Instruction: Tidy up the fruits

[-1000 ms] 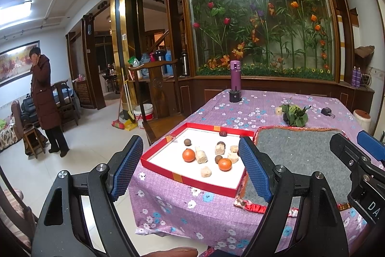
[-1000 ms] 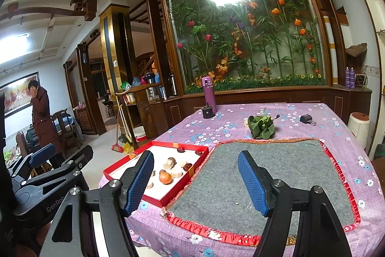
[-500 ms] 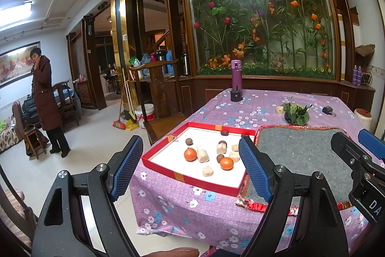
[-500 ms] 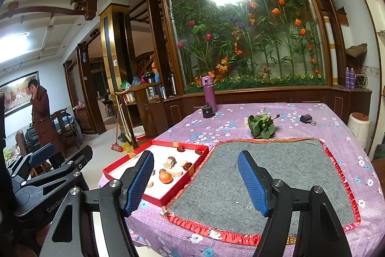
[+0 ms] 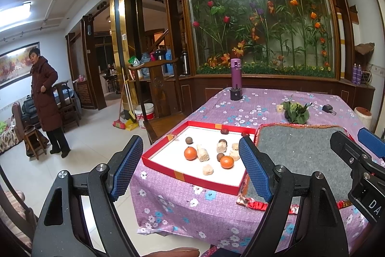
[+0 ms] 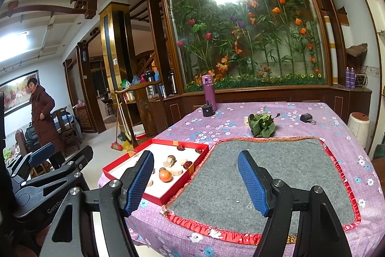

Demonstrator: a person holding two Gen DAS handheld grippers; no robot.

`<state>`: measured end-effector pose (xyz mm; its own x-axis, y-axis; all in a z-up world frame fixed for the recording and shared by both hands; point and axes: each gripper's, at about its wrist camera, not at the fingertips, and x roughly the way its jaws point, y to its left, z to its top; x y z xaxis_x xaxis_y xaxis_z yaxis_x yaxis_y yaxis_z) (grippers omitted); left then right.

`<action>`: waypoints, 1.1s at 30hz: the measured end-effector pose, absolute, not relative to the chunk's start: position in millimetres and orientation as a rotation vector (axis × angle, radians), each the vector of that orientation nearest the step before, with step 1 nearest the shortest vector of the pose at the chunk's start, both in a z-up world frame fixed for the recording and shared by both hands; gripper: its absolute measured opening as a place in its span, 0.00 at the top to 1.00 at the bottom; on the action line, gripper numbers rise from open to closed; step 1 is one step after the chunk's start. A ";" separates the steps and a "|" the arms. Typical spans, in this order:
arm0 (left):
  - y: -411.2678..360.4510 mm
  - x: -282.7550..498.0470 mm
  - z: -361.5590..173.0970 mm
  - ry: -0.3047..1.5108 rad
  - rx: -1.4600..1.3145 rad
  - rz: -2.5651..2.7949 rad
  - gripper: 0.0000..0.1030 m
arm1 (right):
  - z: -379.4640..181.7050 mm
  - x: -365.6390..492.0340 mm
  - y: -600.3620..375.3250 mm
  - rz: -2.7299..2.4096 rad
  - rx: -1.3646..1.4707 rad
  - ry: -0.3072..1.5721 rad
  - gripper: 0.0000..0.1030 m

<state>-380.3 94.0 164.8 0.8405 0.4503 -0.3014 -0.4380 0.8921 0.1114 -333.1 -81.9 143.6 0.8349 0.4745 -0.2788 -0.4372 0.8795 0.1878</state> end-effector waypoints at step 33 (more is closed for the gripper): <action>99.7 -384.1 160.9 0.329 0.041 0.467 0.20 | 142.8 -329.5 -79.0 0.488 0.101 0.325 0.32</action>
<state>-384.1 99.7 160.9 0.8412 0.4487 -0.3017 -0.4356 0.8929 0.1135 -329.5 -79.0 142.8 0.8332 0.4753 -0.2825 -0.4434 0.8796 0.1721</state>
